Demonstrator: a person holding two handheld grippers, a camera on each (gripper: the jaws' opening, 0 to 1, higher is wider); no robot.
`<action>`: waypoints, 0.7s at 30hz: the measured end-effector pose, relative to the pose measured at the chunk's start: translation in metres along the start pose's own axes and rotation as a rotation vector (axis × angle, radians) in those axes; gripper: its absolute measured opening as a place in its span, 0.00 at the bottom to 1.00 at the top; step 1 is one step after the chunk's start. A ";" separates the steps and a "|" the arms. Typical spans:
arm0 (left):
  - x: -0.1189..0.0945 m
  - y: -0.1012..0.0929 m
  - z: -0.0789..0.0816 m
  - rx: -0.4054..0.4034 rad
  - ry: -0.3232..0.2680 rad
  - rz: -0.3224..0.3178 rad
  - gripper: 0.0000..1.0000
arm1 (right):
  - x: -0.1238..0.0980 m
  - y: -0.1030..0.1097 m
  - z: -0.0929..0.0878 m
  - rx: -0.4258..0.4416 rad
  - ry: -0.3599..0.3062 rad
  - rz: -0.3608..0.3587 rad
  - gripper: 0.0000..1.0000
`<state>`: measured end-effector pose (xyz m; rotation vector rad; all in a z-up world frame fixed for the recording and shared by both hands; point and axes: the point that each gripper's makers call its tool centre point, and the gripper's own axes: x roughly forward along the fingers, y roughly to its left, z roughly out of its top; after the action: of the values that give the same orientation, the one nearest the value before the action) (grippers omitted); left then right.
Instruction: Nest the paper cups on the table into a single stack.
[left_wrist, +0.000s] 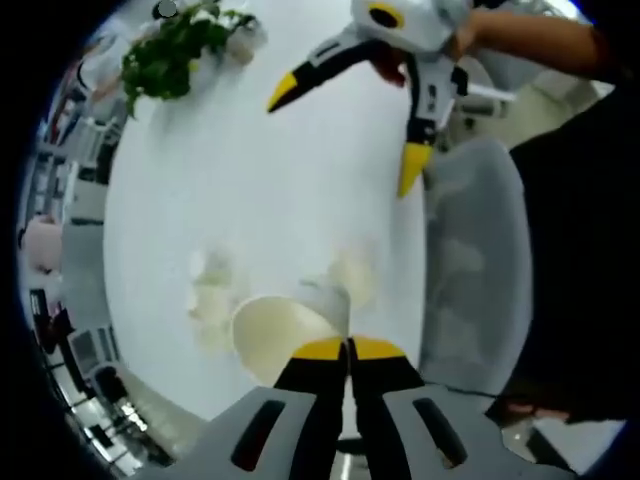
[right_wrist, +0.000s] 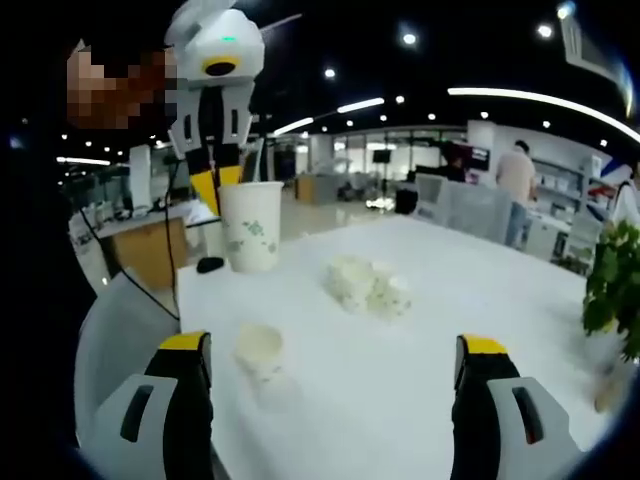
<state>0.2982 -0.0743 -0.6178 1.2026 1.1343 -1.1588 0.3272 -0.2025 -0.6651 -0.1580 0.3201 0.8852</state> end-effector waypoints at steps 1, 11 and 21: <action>0.001 -0.001 0.000 0.001 0.004 -0.002 0.00 | 0.000 0.000 0.000 0.000 0.001 0.000 1.00; 0.012 -0.004 0.000 -0.008 0.007 -0.004 0.00 | 0.000 0.002 -0.004 0.013 0.004 0.008 1.00; 0.028 -0.008 -0.001 -0.012 0.022 -0.021 0.00 | 0.001 0.004 -0.007 0.015 0.010 0.013 1.00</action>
<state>0.2920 -0.0747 -0.6462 1.1993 1.1718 -1.1558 0.3235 -0.2010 -0.6727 -0.1469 0.3377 0.8949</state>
